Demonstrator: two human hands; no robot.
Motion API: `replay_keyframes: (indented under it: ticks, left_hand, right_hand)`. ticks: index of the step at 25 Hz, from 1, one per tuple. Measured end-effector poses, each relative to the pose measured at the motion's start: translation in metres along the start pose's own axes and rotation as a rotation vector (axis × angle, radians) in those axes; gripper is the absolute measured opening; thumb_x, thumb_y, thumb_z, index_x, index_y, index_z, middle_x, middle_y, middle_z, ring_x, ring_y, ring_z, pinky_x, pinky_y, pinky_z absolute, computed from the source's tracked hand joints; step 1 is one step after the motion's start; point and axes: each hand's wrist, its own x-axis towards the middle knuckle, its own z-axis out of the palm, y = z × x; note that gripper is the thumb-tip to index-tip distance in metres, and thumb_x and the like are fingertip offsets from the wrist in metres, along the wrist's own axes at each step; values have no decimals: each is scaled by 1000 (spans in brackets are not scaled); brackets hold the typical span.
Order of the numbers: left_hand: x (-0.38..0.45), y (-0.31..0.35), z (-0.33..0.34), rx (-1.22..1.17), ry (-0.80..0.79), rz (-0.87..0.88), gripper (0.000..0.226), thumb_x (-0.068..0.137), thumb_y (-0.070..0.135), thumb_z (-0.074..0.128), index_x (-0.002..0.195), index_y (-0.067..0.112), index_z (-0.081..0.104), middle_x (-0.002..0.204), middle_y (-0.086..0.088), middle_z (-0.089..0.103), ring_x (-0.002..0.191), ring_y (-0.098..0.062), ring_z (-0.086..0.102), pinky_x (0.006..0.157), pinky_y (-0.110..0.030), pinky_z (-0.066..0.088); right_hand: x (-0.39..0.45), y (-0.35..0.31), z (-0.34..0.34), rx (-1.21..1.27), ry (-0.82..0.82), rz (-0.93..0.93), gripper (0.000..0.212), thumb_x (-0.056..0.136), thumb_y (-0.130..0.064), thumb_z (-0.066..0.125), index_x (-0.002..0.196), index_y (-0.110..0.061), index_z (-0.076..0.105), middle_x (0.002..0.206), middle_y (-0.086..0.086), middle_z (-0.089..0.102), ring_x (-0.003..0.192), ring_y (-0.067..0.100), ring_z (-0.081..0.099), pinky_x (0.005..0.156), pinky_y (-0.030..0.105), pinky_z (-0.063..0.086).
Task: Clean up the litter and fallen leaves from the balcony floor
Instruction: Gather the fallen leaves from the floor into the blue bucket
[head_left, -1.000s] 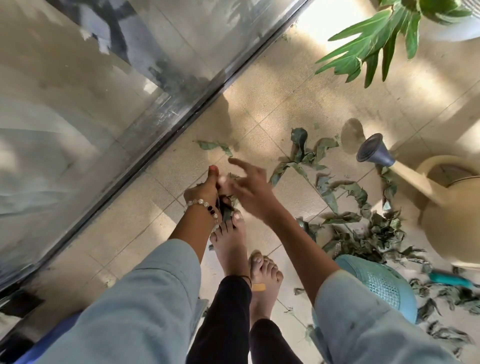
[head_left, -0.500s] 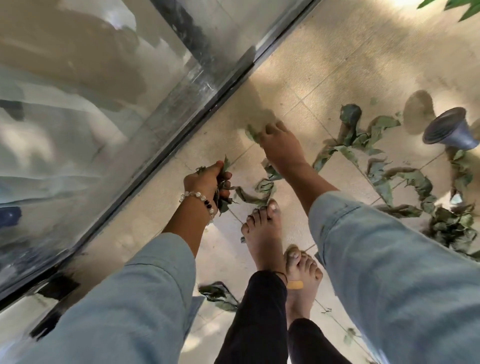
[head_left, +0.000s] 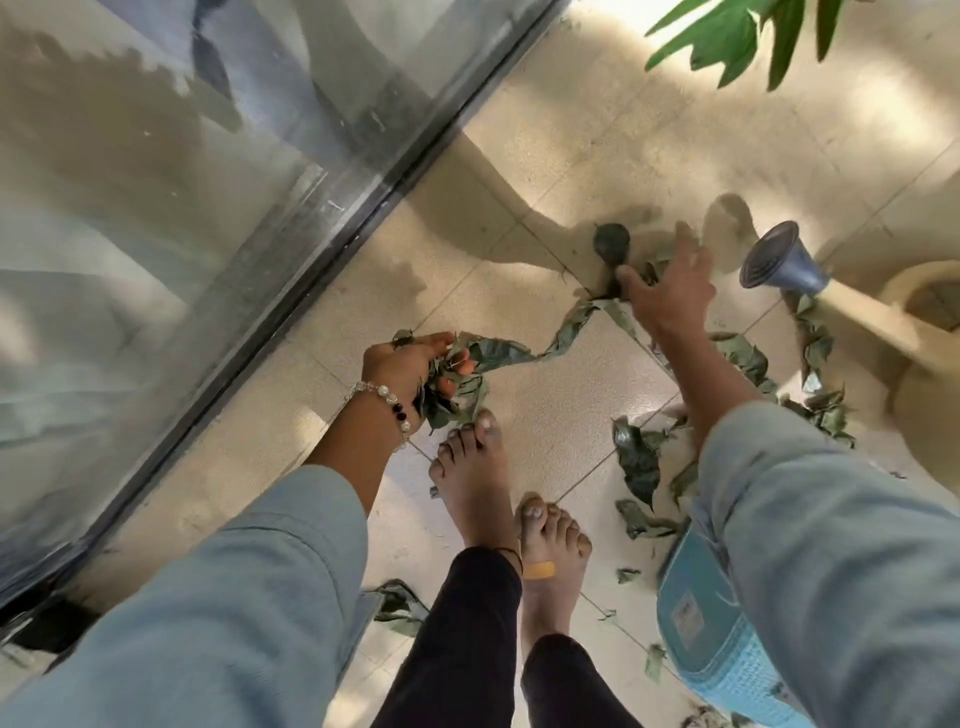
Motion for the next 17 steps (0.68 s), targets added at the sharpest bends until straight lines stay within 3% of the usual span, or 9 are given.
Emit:
replay_keyframes:
  ticks: [2, 3, 5, 7, 10, 12, 14, 17]
  left_hand:
    - [3, -8, 7, 33, 17, 23, 13, 88, 4, 65, 79, -4, 62, 58, -17, 61, 40, -20, 51, 35, -15, 35]
    - [7, -13, 10, 34, 15, 37, 16, 90, 8, 64, 79, -3, 61, 55, -14, 59, 41, -20, 49, 35, -16, 35]
    - [6, -20, 15, 19, 4, 54, 23, 94, 15, 61, 76, 0, 61, 49, -7, 54, 41, -19, 48, 35, -16, 35]
    - [2, -25, 22, 54, 32, 62, 30, 94, 22, 60, 71, 4, 61, 44, -3, 52, 36, -17, 47, 35, -17, 36]
    - [-8, -29, 27, 193, 152, 67, 41, 91, 45, 60, 73, 8, 64, 42, -1, 57, 34, -15, 51, 38, -22, 46]
    - [-17, -31, 29, 171, 128, 7, 66, 76, 72, 58, 79, 7, 67, 62, -11, 66, 49, -22, 58, 53, -30, 52]
    - [-23, -37, 36, 101, 43, -50, 92, 55, 89, 52, 92, 7, 72, 92, -17, 70, 75, -27, 65, 76, -40, 53]
    - [-39, -49, 46, -142, -87, -83, 77, 73, 78, 52, 103, 9, 69, 98, -14, 69, 92, -29, 67, 89, -41, 52]
  right_hand:
    - [3, -5, 19, -157, -76, -90, 80, 86, -37, 67, 148, -36, 17, 158, 16, 2, 139, 46, 9, 110, 60, 21]
    - [0, -6, 30, -236, -67, -160, 74, 88, -29, 66, 147, -36, 21, 157, 15, 3, 139, 46, 11, 108, 62, 27]
    - [-3, -4, 46, -260, 22, -255, 52, 94, -14, 53, 143, -22, 38, 149, 18, 26, 131, 42, 32, 101, 56, 42]
    - [-3, 2, 42, -213, 57, -290, 31, 96, -11, 45, 123, -4, 59, 122, 21, 54, 110, 37, 53, 92, 46, 48]
    - [-14, 0, 14, 72, 32, -260, 23, 87, -3, 58, 103, -8, 73, 94, 12, 71, 86, 29, 66, 78, 37, 54]
    - [-53, -17, -3, 391, -73, -215, 22, 84, -3, 66, 104, -10, 73, 88, 5, 72, 78, 21, 69, 73, 30, 57]
    - [-109, -30, -2, 495, -174, -280, 25, 84, -4, 67, 107, -11, 71, 93, 4, 73, 77, 14, 69, 76, 24, 57]
    - [-176, -35, 14, 424, -120, -467, 31, 85, -1, 59, 110, -16, 69, 99, 2, 74, 85, 14, 69, 85, 25, 53]
